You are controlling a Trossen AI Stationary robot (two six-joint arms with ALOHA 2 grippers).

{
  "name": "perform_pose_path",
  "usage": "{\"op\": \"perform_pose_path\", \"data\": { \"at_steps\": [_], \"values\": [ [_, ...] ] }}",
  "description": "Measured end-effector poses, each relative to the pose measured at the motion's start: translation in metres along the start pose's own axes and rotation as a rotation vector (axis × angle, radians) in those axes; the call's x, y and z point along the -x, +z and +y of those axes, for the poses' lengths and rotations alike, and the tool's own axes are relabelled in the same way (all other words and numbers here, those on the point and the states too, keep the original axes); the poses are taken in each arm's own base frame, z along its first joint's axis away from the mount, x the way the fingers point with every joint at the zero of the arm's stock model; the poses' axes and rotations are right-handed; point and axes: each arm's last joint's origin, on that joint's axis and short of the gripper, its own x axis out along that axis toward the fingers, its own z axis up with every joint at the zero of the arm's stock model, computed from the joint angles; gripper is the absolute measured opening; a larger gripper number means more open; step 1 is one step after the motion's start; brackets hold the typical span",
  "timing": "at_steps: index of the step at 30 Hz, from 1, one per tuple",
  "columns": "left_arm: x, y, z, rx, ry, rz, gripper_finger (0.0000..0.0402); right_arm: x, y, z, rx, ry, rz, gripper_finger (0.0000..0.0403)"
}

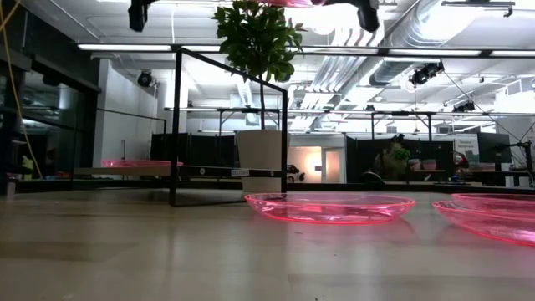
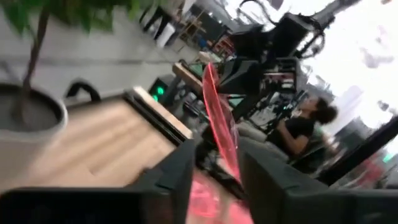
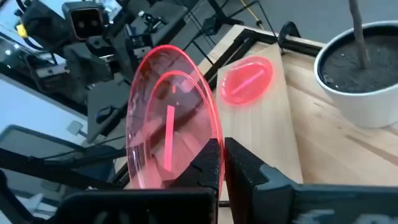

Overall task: Place and stack plates onto a shelf
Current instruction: Stack the pink plate on top of the pink plate on the shelf

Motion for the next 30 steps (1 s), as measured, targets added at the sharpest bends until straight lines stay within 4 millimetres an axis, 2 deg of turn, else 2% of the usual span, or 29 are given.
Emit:
{"op": "perform_pose_path", "data": {
  "at_steps": [4, 9, 17, 22, 30],
  "values": [
    [-0.008, -0.005, 0.000, 0.119, -0.012, 0.050, 0.0179, -0.011, 0.006, 0.005, 0.022, -0.004, 0.015, 0.0000],
    [-0.021, -0.013, 0.001, 0.160, -0.017, 0.095, 0.0215, -0.025, 0.004, 0.005, 0.020, -0.008, 0.037, 0.0000],
    [-0.044, -0.025, 0.004, 0.181, 0.016, 0.126, 0.0223, -0.029, -0.001, 0.012, 0.018, 0.014, 0.045, 0.0000],
    [-0.058, -0.029, 0.002, 0.196, -0.032, 0.122, 0.0223, -0.029, -0.002, 0.012, 0.019, 0.005, 0.041, 0.0000],
    [-0.072, -0.040, 0.005, 0.192, -0.036, 0.165, 0.0218, -0.029, -0.001, 0.013, 0.011, 0.012, 0.028, 0.0000]
  ]
}}
